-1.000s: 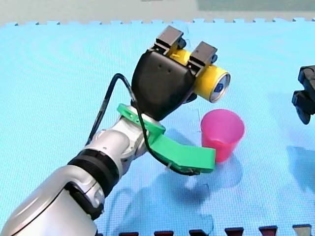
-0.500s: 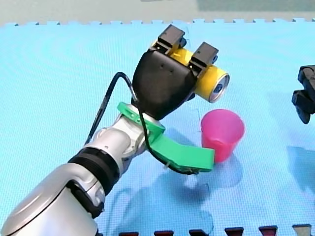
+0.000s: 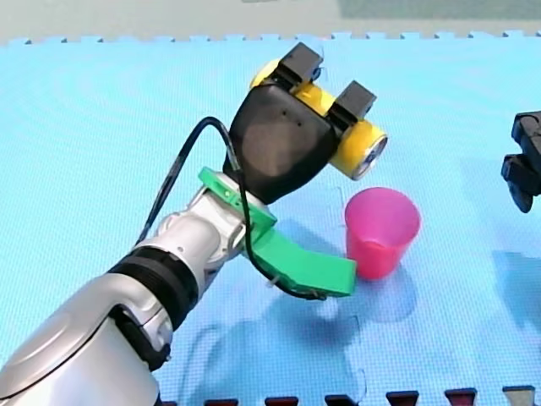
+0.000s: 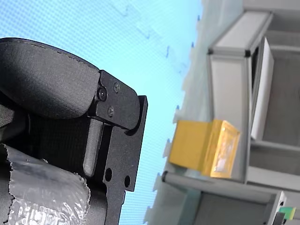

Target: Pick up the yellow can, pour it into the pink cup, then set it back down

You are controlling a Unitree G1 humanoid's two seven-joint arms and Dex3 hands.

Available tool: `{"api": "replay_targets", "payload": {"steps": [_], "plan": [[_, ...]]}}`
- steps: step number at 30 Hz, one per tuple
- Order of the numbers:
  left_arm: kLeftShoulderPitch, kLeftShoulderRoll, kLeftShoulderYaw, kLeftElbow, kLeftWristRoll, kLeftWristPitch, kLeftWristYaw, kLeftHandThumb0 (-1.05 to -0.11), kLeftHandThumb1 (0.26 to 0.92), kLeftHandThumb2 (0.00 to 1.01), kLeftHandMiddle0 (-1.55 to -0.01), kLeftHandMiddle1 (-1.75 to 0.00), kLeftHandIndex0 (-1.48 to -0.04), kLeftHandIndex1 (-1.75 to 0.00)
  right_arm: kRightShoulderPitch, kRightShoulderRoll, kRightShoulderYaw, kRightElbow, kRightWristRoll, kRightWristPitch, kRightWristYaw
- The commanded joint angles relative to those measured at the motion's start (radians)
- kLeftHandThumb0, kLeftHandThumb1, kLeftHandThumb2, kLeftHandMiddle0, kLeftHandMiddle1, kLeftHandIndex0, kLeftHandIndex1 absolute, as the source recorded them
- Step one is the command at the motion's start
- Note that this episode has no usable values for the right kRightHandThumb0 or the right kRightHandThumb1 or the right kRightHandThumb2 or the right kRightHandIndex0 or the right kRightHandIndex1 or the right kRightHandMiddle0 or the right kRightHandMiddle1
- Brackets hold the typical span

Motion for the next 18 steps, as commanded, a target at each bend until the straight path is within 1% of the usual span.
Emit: {"api": "replay_targets", "payload": {"steps": [1,3,7,14,18], "plan": [[-0.006,0.008,-0.001,-0.013,0.003,0.007,-0.001,-0.383,0.862,0.0,-0.84,-1.08,-1.02,-0.43,0.0,-0.005,-0.001,0.0,0.001,0.0,-0.001],[-0.004,0.01,-0.003,-0.017,0.003,0.009,-0.003,-0.383,0.86,0.0,-0.86,-1.01,-1.05,-0.34,0.0,-0.005,-0.001,0.0,0.002,0.0,0.0],[-0.002,0.013,-0.005,-0.027,0.003,0.01,-0.008,-0.382,0.857,0.0,-0.89,-0.92,-1.09,-0.25,0.0,-0.006,-0.003,0.001,0.003,0.002,0.001],[0.006,0.015,0.002,-0.044,-0.008,0.007,-0.03,-0.374,0.851,0.0,-0.92,-0.84,-1.11,-0.11,0.001,-0.009,-0.005,0.004,0.003,0.002,0.004],[0.015,0.009,0.023,-0.05,-0.029,0.007,-0.02,-0.369,0.849,0.0,-0.94,-0.82,-1.12,-0.08,0.0,-0.011,-0.003,0.005,0.0,-0.001,0.004]]}}
